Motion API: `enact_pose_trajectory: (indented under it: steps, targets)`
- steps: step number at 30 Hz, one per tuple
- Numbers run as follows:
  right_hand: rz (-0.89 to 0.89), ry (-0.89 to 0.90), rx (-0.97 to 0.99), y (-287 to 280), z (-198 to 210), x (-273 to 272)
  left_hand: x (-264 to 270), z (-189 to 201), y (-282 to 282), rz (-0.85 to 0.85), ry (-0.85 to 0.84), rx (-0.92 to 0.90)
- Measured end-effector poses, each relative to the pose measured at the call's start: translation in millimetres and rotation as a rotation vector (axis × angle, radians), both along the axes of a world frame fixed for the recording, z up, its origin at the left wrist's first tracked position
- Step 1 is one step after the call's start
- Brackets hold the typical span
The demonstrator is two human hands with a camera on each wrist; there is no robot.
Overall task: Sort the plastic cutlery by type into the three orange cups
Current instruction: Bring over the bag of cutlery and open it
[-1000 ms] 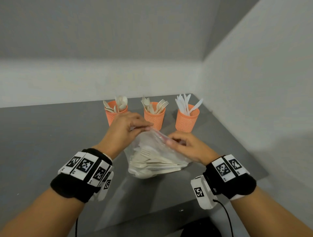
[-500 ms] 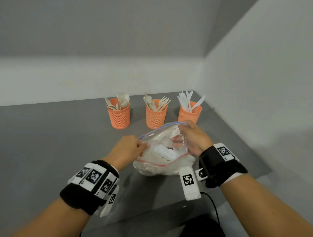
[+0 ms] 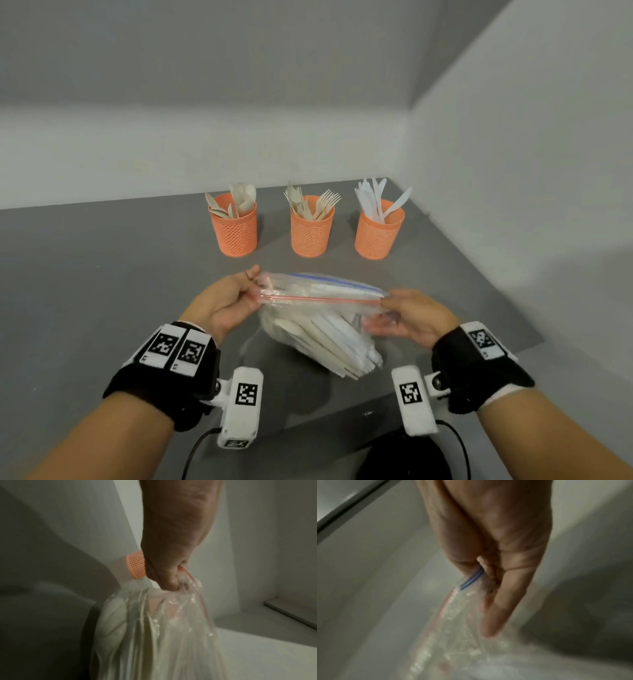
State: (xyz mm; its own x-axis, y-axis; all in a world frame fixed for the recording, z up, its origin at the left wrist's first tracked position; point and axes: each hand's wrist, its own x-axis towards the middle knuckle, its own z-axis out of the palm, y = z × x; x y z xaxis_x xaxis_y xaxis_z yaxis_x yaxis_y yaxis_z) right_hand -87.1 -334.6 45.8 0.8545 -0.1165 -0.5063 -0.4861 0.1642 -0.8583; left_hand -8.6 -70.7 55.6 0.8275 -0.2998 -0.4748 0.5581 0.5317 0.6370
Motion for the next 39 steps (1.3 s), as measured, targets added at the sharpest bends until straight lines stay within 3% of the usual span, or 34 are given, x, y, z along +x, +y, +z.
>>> enact_pose_trajectory:
  steps: [1,3,6,8,10,13,15,17,18,19,23,27,31,36,39]
  targets:
    - [-0.040,-0.037,0.191,-1,4,3,-1,-1,1,-0.043,-0.041,0.033]
    - [-0.122,-0.138,0.387,0,5,10,-4,-6,6,-0.182,-0.193,0.233]
    - [-0.255,-0.168,0.461,9,-4,18,-15,-12,8,-0.356,-0.407,0.607]
    - [-0.245,-0.098,0.440,17,-11,18,-22,-14,4,-0.382,-0.464,0.668]
    - [-0.194,-0.026,0.208,21,-10,19,-25,-15,-2,-0.302,-0.445,0.612]
    - [-0.141,-0.124,-0.447,22,-5,18,-22,-11,-9,-0.139,-0.285,0.377]
    - [-0.148,-0.510,-0.881,28,4,15,-22,-5,-12,-0.091,-0.212,0.237]
    - [-0.070,-0.884,-0.999,44,13,14,-25,-3,-15,-0.111,-0.223,0.261]
    - [0.043,-0.937,-0.994,52,13,15,-27,-5,-17,-0.130,-0.255,0.341]
    - [0.167,-0.910,-0.999,58,11,18,-28,-10,-18,-0.140,-0.306,0.447]
    - [0.617,-0.428,-1.206,60,-14,30,-30,-24,-22,-0.153,-0.679,0.929]
    - [0.753,-0.474,-1.285,54,-23,27,-28,-30,-18,-0.187,-0.976,1.242]
    - [0.771,-0.513,-1.431,56,-28,19,-18,-38,-16,-0.298,-0.852,1.401]
    - [0.791,-0.525,-1.519,63,-42,17,-20,-26,-26,-0.444,-0.707,1.157]
    - [0.773,-0.483,-1.514,69,-46,23,-14,-25,-22,-0.546,-0.676,1.191]
